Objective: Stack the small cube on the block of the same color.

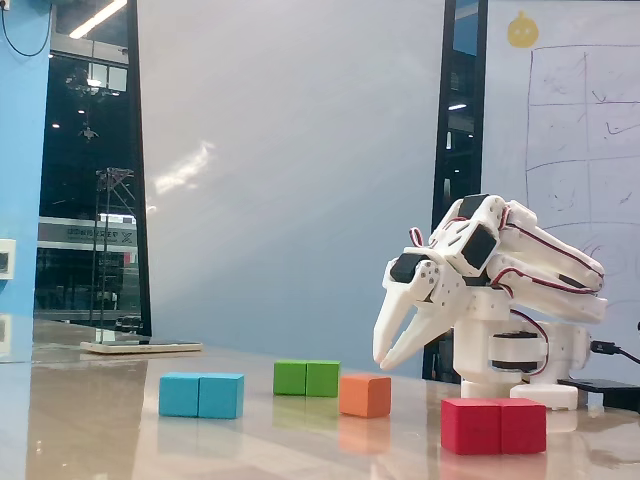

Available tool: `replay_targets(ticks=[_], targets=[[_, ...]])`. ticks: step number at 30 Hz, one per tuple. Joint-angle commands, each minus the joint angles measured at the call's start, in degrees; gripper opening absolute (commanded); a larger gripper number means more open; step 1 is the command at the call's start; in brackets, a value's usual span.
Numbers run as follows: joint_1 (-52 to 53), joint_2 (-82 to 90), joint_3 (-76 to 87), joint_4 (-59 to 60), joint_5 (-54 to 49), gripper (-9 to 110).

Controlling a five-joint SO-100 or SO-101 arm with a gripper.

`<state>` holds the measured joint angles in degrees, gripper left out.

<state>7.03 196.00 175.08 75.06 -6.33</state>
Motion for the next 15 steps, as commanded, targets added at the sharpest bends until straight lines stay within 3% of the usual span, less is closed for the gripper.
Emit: replay_targets(ticks=[1,15], targets=[[0.53,1.67,-0.53,-0.18,-0.44,0],[0.0,1.58,-0.53,-0.18,-0.44,0]])
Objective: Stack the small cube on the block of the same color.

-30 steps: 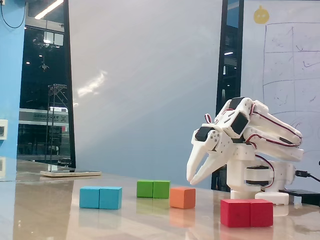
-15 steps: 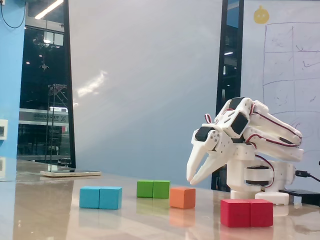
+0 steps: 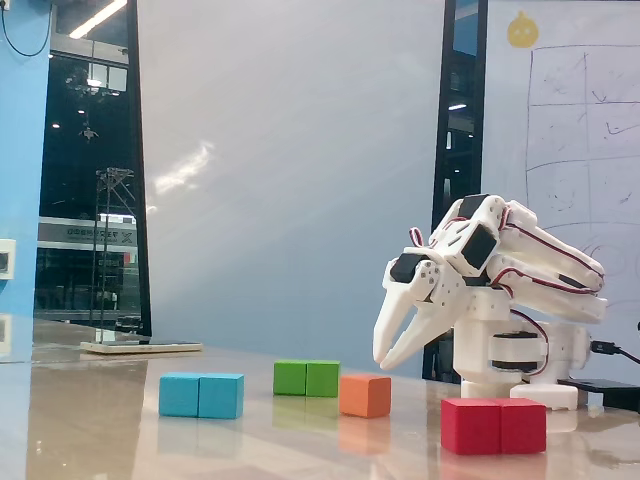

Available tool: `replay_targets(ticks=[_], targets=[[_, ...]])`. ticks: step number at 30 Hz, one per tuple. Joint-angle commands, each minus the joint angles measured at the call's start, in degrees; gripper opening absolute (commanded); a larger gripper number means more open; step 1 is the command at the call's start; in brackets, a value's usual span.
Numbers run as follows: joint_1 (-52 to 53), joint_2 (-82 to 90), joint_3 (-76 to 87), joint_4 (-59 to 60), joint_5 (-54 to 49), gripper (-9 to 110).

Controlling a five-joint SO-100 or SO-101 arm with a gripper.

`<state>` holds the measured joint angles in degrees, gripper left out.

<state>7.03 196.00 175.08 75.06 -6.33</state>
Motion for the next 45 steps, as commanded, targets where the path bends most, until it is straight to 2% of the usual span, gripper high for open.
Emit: replay_targets(ticks=[1,8,15,45], targets=[[0.0,1.58,-0.53,-0.18,-0.44,0],[0.35,1.23,-1.67,-1.23,-0.44,0],[0.0,-1.93,-12.3,-1.23,-0.44,0],[-0.09,-61.44,-60.12,0.7,-0.44,1]])
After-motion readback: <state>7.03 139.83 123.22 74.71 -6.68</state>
